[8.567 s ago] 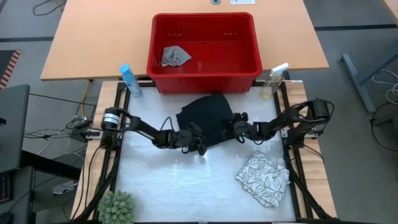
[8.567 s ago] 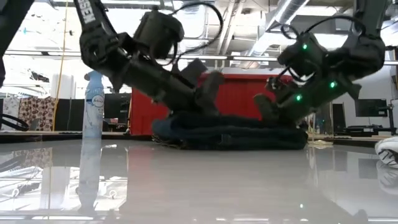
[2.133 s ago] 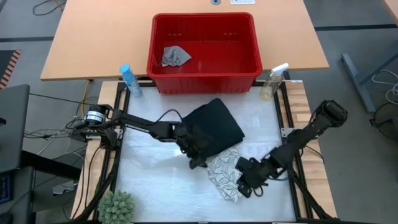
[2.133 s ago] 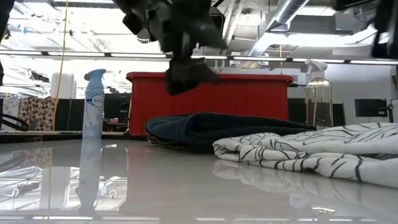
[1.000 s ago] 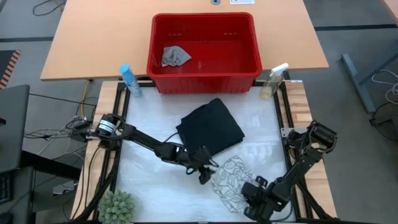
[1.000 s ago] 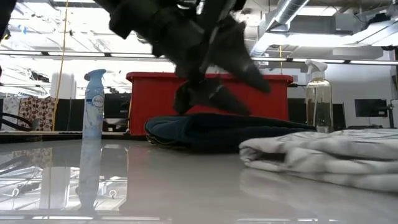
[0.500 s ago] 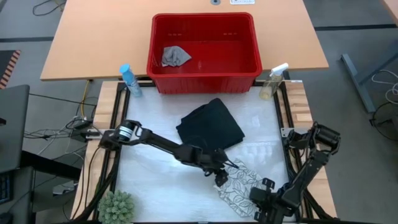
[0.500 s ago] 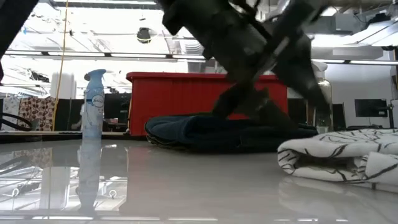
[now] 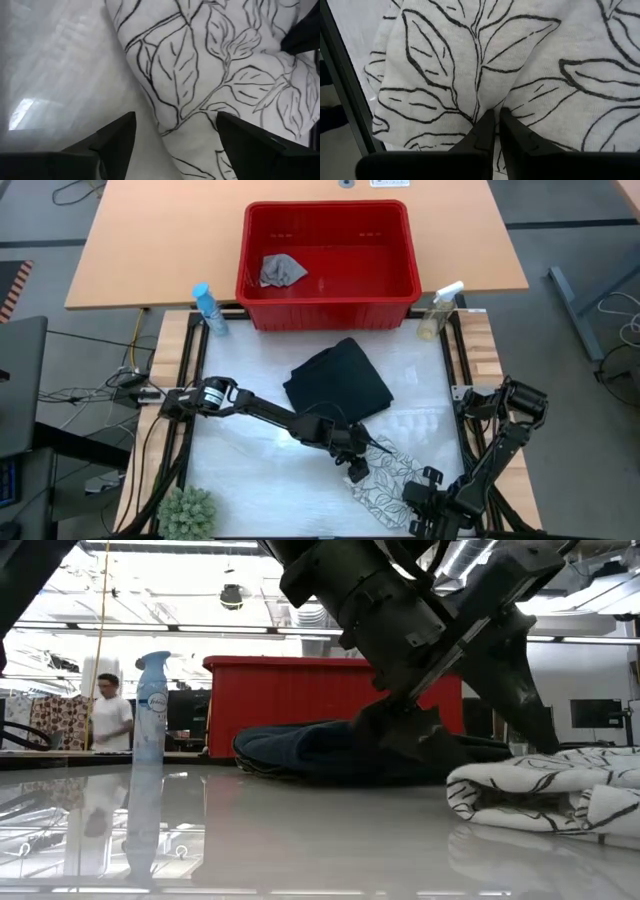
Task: Fold laundry
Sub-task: Stack the white-patterned shirt on top of the dark blue pants
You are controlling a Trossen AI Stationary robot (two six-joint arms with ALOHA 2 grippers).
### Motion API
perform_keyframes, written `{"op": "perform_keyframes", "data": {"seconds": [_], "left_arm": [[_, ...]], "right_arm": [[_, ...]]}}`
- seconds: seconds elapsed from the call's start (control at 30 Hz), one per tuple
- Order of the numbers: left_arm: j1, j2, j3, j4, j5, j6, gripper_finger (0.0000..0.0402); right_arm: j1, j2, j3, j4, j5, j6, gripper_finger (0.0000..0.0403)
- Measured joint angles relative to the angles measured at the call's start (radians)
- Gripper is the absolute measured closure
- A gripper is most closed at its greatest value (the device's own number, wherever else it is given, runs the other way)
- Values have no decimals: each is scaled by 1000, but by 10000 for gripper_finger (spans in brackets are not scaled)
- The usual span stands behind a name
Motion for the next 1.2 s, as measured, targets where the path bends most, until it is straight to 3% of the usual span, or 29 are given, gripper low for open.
{"op": "perform_keyframes", "data": {"seconds": [0.27,0.43,0.6,0.73,1.0,1.2], "left_arm": [[5,10,0,20,56,-47,119],[5,45,2,95,151,-99,118],[4,57,2,102,151,-96,129],[5,59,2,101,145,-75,186],[14,69,-2,155,169,-19,382],[29,69,-3,195,220,-52,397]], "right_arm": [[-1,0,0,0,5,1,349],[-8,0,0,1,7,2,349],[-22,0,0,5,7,-5,349],[-31,0,0,8,7,-6,349],[-34,0,0,9,39,-3,349],[-34,1,4,5,51,21,349]]}}
